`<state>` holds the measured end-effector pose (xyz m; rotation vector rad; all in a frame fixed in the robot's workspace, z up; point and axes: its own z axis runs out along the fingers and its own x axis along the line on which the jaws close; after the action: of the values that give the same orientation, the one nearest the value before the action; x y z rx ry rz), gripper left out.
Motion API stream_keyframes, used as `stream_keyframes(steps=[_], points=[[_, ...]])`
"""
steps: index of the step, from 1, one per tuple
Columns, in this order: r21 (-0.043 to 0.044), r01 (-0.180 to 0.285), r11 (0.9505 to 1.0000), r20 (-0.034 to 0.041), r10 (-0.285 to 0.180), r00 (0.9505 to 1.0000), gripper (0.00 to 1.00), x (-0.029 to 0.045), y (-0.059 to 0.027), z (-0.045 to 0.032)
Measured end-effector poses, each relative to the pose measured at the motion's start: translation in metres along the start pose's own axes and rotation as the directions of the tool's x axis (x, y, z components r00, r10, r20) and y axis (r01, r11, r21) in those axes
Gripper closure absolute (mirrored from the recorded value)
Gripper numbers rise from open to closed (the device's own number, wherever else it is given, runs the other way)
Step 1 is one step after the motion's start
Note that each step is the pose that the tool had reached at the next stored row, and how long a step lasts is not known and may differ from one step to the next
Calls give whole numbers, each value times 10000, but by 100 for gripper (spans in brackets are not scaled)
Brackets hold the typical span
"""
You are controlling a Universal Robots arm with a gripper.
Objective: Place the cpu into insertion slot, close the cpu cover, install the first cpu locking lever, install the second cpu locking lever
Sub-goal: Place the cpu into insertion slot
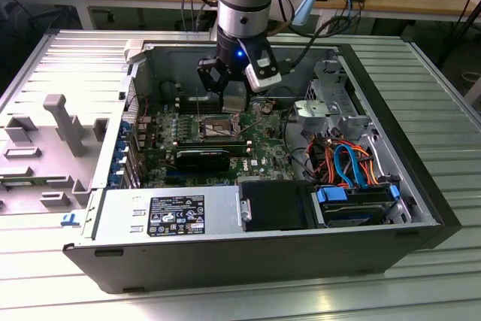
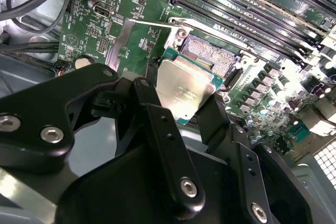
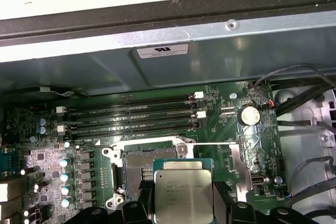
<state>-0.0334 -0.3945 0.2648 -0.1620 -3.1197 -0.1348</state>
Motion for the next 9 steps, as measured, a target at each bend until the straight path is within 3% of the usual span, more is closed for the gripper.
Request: stream_keyframes(steps=[9], points=[[-3, -186, 9998, 16, 186, 9998, 46, 0, 0, 0]])
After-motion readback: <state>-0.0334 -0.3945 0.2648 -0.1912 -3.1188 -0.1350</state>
